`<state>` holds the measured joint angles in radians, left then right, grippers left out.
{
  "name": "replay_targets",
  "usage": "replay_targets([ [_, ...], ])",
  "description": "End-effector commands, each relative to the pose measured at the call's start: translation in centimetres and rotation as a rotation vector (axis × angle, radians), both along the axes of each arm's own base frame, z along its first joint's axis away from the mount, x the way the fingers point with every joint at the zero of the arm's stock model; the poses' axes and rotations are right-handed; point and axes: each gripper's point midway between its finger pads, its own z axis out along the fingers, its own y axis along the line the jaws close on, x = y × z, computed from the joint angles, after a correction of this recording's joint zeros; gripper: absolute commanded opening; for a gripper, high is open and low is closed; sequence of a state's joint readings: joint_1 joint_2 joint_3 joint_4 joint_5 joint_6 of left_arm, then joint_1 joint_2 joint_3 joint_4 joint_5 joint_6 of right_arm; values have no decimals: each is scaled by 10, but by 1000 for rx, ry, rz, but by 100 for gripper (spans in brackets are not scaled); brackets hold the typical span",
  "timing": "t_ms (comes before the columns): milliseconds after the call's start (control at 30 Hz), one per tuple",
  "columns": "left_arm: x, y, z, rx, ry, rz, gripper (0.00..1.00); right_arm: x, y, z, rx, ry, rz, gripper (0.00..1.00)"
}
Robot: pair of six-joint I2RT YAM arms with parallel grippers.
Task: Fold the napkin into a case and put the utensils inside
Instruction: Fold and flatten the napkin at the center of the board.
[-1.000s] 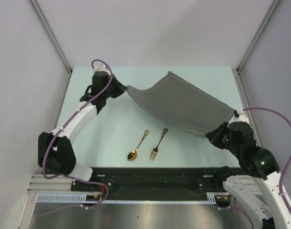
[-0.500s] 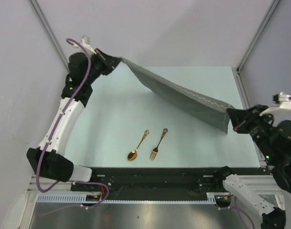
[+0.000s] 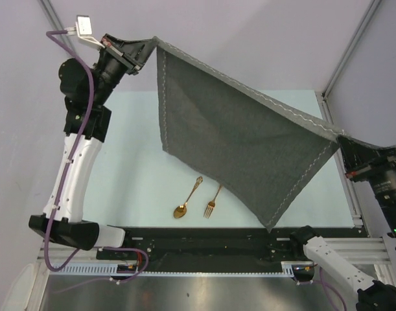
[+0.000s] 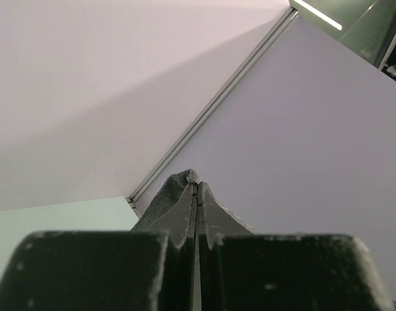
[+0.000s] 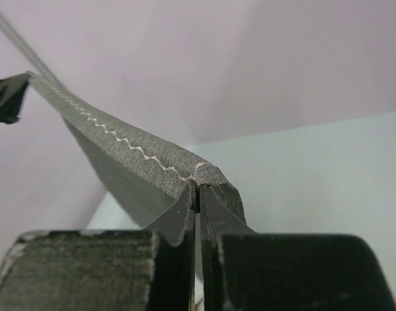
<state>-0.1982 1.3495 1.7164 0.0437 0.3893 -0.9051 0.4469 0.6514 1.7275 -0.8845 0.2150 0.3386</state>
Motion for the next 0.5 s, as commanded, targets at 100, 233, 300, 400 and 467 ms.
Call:
replay_targets([
  [100,74,-15,-61,-39,124,8,0,73,-31,-71,-94,256,-367,0],
  [233,109,-31,-91,-42,153,-4,0,99,-41,-91,-195,321,-507,0],
  [300,128,-41,-105,-47,164,-17,0,115,-43,-96,-241,335,-561,0],
  [400,143,-53,-105,-69,156,-39,0,136,-57,-101,-268,354,-638,0],
  [467,159,-62,-117,-77,170,-39,0,150,-78,-106,-247,382,-682,0],
])
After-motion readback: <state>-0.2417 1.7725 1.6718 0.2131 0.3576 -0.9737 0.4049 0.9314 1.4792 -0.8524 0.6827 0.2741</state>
